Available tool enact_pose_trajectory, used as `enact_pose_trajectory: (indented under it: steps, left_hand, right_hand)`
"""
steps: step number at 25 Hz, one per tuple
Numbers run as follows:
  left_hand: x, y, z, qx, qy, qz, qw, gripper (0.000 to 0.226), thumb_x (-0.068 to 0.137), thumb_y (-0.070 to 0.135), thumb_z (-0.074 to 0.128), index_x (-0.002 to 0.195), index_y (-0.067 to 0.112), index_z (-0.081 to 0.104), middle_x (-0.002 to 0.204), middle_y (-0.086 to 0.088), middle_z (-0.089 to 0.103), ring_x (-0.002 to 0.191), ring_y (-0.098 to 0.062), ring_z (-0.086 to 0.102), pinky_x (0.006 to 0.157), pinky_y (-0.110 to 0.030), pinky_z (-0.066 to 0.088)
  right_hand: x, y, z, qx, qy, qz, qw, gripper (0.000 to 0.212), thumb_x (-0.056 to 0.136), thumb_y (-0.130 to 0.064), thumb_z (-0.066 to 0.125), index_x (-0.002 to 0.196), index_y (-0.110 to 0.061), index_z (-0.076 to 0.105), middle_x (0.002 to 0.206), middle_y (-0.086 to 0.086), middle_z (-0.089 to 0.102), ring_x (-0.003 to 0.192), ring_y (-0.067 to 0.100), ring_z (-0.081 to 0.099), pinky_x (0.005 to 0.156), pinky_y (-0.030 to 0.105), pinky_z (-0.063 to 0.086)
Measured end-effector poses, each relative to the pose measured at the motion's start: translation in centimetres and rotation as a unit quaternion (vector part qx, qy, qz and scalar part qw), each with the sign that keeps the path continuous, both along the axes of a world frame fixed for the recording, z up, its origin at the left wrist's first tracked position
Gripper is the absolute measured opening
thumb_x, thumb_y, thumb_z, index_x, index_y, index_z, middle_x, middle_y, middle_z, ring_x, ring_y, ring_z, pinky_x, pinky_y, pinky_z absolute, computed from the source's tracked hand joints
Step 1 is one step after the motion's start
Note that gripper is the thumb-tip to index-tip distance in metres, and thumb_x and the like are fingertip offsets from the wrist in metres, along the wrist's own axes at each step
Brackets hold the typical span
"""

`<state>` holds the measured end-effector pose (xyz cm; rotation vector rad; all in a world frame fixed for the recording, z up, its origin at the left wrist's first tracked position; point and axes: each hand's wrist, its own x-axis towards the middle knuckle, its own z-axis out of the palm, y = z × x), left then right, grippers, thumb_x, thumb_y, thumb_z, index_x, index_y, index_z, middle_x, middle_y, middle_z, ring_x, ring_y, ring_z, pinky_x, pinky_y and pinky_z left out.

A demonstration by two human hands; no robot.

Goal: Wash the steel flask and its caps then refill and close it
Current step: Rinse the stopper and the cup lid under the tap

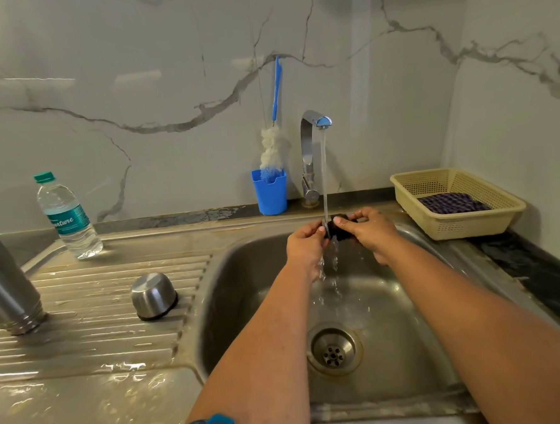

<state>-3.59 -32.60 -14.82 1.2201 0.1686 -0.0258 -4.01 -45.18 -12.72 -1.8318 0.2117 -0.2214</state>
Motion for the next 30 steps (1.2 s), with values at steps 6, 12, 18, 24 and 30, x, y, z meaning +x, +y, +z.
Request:
enact_pose_trajectory:
  steps: [6,12,18,24,30]
  left_hand:
    - [0.9,0.5,-1.0,0.035,0.122,0.053,0.990,0.019,0.098,0.014,0.060,0.084,0.004,0.067,0.069,-0.011,0.068,0.056,-0.013,0.062,0.064,-0.023,0.053]
    - [1.0,2.3,-1.7,0.088,0.168,0.106,0.976,0.035,0.089,0.029,0.074,0.109,0.001,0.068,0.093,-0.011,0.074,0.089,-0.019,0.071,0.068,-0.026,0.051]
    - [0.1,1.6,-0.3,-0.027,0.143,-0.004,0.989,0.026,0.100,0.025,0.058,0.111,0.002,0.064,0.092,-0.014,0.069,0.068,-0.018,0.065,0.062,-0.024,0.054]
    - [-0.2,2.1,-0.1,-0.037,0.120,-0.051,0.991,0.021,0.100,0.017,0.056,0.111,0.000,0.063,0.092,-0.016,0.066,0.065,-0.013,0.061,0.050,-0.014,0.051]
    - [-1.1,1.9,-0.1,0.021,0.111,-0.086,0.990,0.013,0.102,0.012,0.052,0.102,0.003,0.061,0.096,-0.015,0.062,0.071,-0.014,0.057,0.054,-0.014,0.051]
  right_hand:
    - [-0.8,0.3,0.4,-0.194,-0.089,0.095,0.972,0.031,0.077,-0.018,0.079,0.103,-0.022,0.062,0.115,0.001,0.064,0.107,0.018,0.059,0.084,0.025,0.044]
    - [-1.1,1.3,0.3,-0.330,0.007,0.155,0.931,0.047,0.094,-0.032,0.058,0.139,-0.022,0.048,0.134,0.009,0.054,0.118,0.023,0.052,0.090,0.028,0.041]
    - [-1.1,1.9,0.2,-0.317,-0.018,0.118,0.941,0.046,0.090,-0.038,0.063,0.128,-0.017,0.049,0.120,0.006,0.054,0.102,0.018,0.052,0.080,0.026,0.040]
    - [-1.0,1.6,0.4,-0.290,0.020,0.128,0.948,0.040,0.100,-0.044,0.042,0.129,-0.017,0.048,0.115,0.007,0.058,0.100,0.024,0.057,0.079,0.029,0.042]
    - [-1.1,1.8,0.3,-0.105,0.187,0.098,0.972,0.048,0.100,-0.053,0.033,0.098,-0.012,0.059,0.067,0.008,0.060,0.050,0.013,0.048,0.048,0.022,0.037]
